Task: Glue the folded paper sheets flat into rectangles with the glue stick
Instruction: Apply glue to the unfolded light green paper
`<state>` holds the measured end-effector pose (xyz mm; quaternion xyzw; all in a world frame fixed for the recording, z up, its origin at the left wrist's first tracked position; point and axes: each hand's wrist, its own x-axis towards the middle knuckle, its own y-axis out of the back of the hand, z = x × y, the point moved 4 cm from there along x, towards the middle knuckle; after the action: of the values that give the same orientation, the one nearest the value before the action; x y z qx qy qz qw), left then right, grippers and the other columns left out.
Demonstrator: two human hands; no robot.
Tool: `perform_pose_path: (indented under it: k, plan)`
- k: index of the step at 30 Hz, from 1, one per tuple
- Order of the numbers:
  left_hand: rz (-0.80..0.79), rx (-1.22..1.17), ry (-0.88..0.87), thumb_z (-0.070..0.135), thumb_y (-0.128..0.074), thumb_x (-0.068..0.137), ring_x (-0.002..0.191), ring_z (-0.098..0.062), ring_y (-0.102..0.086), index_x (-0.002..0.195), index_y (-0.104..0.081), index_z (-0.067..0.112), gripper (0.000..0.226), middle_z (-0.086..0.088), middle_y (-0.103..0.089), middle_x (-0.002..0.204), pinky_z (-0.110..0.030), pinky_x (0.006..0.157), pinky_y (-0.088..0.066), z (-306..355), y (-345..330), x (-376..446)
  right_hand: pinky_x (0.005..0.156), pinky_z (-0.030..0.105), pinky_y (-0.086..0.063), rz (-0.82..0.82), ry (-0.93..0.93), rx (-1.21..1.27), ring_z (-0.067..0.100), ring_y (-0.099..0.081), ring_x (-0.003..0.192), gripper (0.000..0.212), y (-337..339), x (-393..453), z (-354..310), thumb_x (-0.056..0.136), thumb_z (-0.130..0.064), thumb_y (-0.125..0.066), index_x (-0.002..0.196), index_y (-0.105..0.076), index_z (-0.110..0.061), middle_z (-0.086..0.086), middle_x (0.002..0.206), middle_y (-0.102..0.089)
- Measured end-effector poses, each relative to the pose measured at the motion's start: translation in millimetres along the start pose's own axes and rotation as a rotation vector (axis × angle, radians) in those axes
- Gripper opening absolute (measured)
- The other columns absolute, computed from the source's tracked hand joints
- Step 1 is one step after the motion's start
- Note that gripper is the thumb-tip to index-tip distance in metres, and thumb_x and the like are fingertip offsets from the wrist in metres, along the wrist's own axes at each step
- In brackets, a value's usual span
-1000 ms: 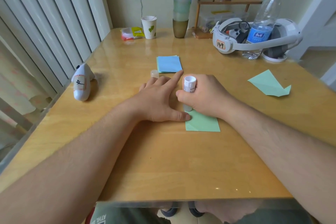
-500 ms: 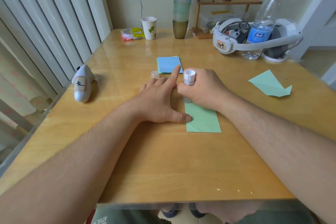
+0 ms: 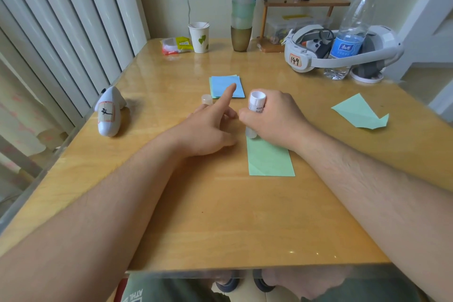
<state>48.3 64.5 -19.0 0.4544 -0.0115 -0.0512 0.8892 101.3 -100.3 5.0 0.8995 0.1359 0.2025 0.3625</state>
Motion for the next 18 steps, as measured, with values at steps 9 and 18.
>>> perform_pose_path:
  k: [9,18]
  plan:
    - [0.055,0.034,-0.027,0.038,-0.056,0.094,0.130,-0.020,-0.037,0.161,0.004,0.049,0.091,0.025,-0.050,0.136,-0.048,0.119,-0.029,-3,-5,4,0.045,0.023,-0.027,-0.069,0.028,0.011,0.010,-0.034,0.054,0.036,-4,-10,-1,0.083,-0.034,-0.068,0.067,-0.040,-0.018,-0.012,0.051,-0.039]
    - [0.052,0.128,-0.040,0.056,-0.059,0.090,0.136,-0.022,-0.036,0.159,0.007,0.051,0.096,0.023,-0.045,0.143,-0.050,0.120,-0.029,-4,-8,4,0.049,0.028,-0.024,-0.097,0.067,0.020,0.012,-0.029,0.056,0.035,-2,-31,-8,0.082,-0.028,-0.068,0.071,-0.040,-0.009,-0.009,0.055,-0.034]
